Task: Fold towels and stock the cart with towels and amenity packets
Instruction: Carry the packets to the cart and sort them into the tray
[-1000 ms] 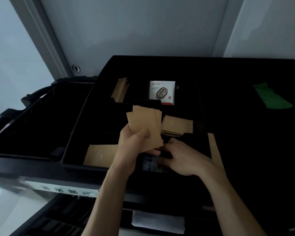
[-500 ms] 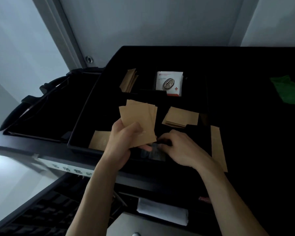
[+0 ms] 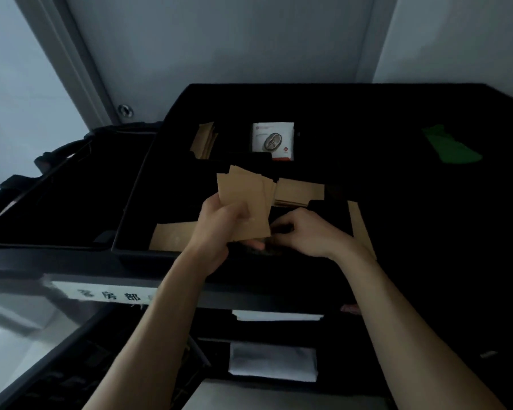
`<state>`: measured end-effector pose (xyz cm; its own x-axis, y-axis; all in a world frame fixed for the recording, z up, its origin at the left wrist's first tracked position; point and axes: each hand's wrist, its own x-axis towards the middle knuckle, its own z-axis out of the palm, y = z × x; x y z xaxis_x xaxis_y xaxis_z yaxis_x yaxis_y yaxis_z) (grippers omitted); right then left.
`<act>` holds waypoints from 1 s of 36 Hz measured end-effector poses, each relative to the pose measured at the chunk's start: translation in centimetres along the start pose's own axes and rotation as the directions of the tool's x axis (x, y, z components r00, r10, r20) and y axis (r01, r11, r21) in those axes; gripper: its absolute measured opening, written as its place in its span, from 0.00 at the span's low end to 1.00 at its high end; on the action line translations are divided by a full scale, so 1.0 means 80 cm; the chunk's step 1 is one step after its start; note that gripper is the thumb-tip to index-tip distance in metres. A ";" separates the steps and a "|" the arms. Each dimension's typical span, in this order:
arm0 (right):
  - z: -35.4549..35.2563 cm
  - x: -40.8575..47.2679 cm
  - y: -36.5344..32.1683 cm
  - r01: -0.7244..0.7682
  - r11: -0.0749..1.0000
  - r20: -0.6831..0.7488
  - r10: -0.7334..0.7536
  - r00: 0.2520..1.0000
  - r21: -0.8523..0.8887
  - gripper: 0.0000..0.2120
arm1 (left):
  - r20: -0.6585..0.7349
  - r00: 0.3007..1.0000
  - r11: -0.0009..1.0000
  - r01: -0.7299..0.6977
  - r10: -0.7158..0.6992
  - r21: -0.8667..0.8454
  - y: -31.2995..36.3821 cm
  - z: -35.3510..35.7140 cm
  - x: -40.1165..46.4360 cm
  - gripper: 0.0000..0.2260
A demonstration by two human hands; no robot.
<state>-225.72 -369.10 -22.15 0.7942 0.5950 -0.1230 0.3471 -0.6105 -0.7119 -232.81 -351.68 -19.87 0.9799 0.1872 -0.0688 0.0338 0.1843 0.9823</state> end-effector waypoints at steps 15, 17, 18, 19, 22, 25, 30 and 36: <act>-0.002 -0.004 -0.009 -0.034 0.998 -0.136 0.042 0.990 0.061 0.09 | -0.025 1.000 0.992 -0.012 0.009 -0.126 0.012 0.002 -0.007 0.13; -0.003 -0.006 -0.009 -0.012 0.990 -0.238 0.044 0.970 0.138 0.05 | -0.015 1.000 0.986 -0.001 -0.002 -0.165 0.014 0.000 -0.007 0.13; -0.005 -0.006 -0.010 0.006 0.987 -0.293 0.043 0.955 0.163 0.05 | -0.005 1.000 0.984 0.003 -0.004 -0.176 0.015 -0.002 -0.007 0.13; -0.006 -0.006 -0.011 0.029 0.984 -0.351 0.036 0.936 0.178 0.08 | 0.005 1.000 0.984 0.004 -0.003 -0.179 0.016 -0.003 -0.006 0.13; -0.016 -0.004 -0.015 0.083 0.961 -0.494 0.061 0.867 0.264 0.12 | 0.039 0.999 0.987 -0.008 0.014 -0.161 0.023 -0.005 -0.001 0.14; -0.031 -0.002 -0.016 0.099 0.945 -0.527 0.085 0.846 0.312 0.10 | 0.064 0.998 0.987 0.000 0.011 -0.163 0.034 -0.003 0.007 0.13; -0.057 0.007 -0.022 0.213 0.880 -0.529 0.050 0.847 0.425 0.09 | 0.143 0.990 1.000 0.017 -0.016 -0.005 0.049 0.008 0.031 0.12; -0.070 0.041 -0.019 0.222 0.929 -0.521 -0.037 0.852 0.297 0.08 | 0.180 0.984 0.966 -0.049 0.002 0.253 0.048 0.025 0.077 0.11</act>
<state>-220.88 -369.16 -17.60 0.9241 0.2575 0.2822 0.3508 -0.2795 -0.8937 -226.22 -351.72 -16.21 0.9994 0.0105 -0.0340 0.0347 -0.0754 0.9965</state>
